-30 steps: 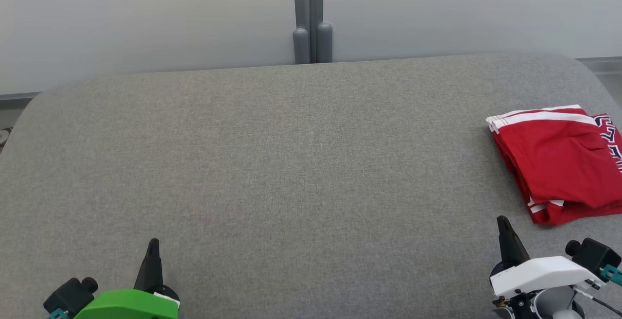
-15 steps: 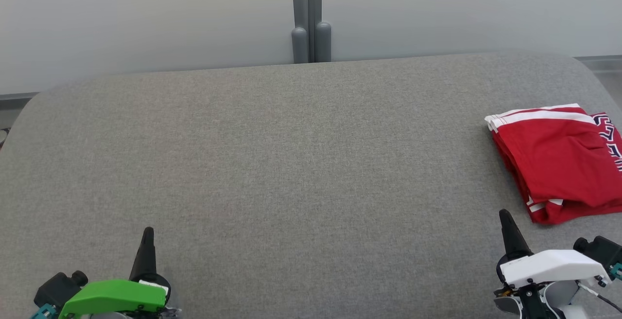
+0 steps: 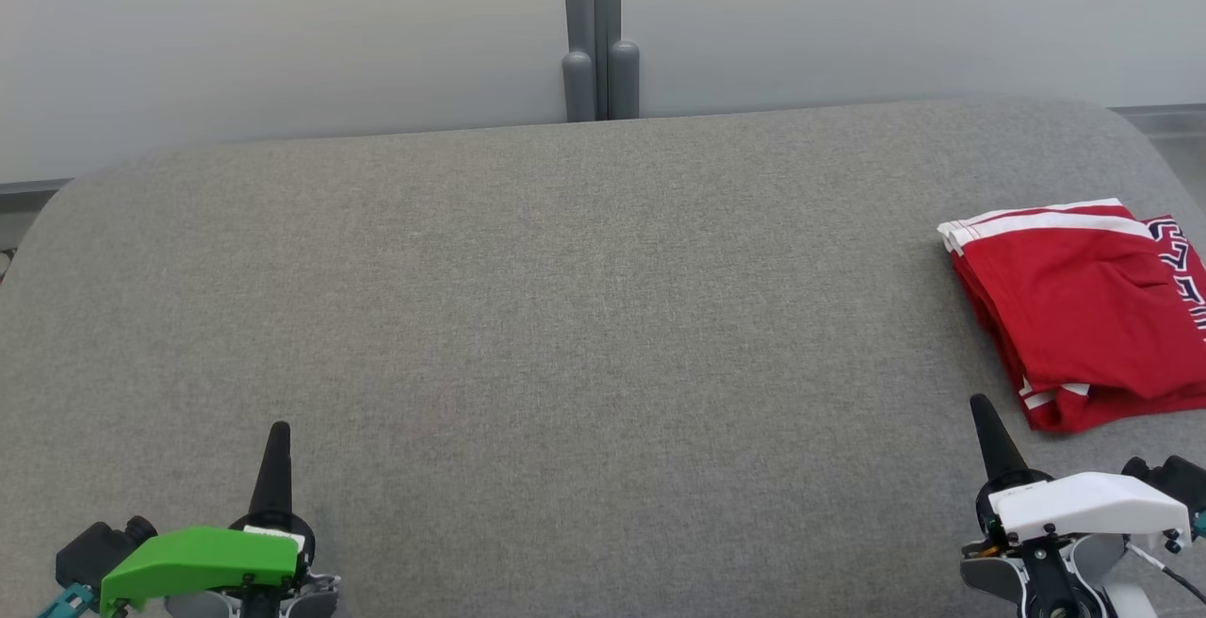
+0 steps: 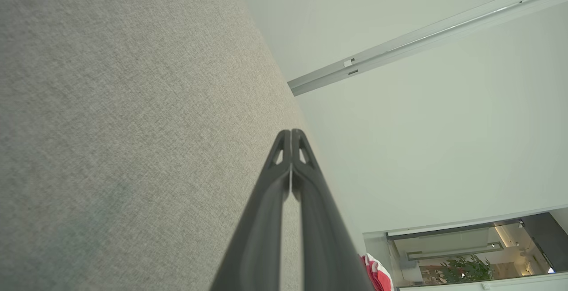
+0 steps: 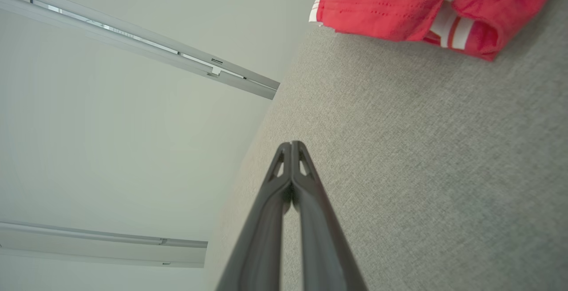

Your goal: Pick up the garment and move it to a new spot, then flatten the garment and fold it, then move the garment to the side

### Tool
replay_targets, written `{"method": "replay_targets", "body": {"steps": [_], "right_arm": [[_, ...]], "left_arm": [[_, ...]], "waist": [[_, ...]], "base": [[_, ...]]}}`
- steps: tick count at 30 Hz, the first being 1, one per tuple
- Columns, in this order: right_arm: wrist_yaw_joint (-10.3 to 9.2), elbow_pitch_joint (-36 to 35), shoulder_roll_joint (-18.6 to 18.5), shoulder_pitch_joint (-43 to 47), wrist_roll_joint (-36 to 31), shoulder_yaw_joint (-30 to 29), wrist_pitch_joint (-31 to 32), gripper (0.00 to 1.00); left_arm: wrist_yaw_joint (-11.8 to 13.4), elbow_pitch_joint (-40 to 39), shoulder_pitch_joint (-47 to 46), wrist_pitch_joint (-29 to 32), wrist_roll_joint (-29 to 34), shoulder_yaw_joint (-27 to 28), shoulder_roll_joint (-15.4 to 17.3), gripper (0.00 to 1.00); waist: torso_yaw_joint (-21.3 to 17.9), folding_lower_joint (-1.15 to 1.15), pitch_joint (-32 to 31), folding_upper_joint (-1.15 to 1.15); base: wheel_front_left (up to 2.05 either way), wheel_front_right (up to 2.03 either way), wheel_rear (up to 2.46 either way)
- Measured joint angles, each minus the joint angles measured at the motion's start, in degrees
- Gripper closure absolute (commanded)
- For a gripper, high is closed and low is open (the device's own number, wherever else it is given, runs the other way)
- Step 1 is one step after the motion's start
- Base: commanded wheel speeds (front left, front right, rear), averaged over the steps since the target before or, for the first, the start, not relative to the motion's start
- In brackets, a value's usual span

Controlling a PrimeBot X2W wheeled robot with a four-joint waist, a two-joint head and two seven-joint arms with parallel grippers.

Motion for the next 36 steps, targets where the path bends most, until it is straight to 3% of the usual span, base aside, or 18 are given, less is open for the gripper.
{"method": "replay_targets", "body": {"steps": [36], "right_arm": [[-0.01,-0.90,-0.14,-1.96,19.27,-1.79,4.59,1.00]], "left_arm": [[0.00,-1.97,-2.53,4.52,-16.23,2.24,-0.14,1.00]], "waist": [[-0.52,0.00,0.28,0.00]], "base": [[0.00,0.00,0.00]]}}
